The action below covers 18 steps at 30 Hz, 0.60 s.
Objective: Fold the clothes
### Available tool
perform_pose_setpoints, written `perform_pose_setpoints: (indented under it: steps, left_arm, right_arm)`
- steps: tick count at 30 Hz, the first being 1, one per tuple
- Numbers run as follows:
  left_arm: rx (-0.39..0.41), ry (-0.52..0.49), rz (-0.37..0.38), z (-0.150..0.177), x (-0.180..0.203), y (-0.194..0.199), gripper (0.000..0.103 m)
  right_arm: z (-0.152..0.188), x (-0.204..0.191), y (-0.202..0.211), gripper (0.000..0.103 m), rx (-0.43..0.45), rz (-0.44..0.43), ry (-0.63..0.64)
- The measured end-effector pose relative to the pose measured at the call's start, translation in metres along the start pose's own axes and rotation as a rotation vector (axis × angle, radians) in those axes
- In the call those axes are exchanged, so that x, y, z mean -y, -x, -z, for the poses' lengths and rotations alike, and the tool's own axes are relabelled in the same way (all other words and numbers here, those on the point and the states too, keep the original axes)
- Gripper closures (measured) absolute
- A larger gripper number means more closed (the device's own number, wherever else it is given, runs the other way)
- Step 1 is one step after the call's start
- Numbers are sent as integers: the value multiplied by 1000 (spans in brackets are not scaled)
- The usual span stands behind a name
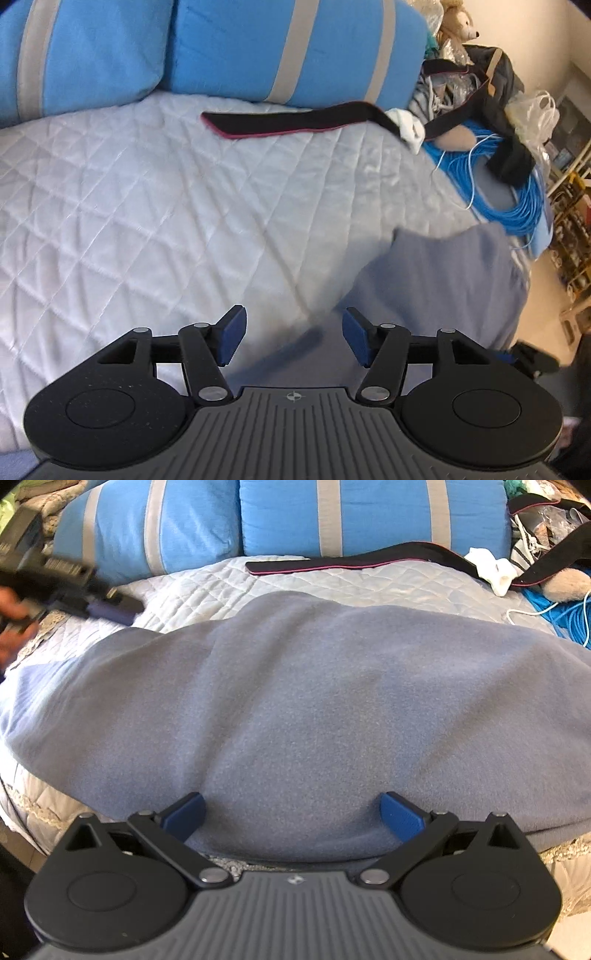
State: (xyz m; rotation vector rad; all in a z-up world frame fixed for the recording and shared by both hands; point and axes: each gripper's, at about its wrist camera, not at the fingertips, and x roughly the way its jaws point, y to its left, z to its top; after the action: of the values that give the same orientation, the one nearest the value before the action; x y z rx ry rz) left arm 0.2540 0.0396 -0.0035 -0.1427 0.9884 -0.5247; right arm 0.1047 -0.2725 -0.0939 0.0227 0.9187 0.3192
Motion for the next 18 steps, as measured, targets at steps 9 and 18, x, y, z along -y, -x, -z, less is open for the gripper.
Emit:
perform_pose_setpoints:
  steps: [9,18]
  left_arm:
    - [28,1,-189,16,-20,11,103]
    - [90,150,-44,22,-38,31,67]
  right_arm:
    - [0,-2,1,1,-4,19,-21]
    - [1,-4,2,1,-6,23,-24]
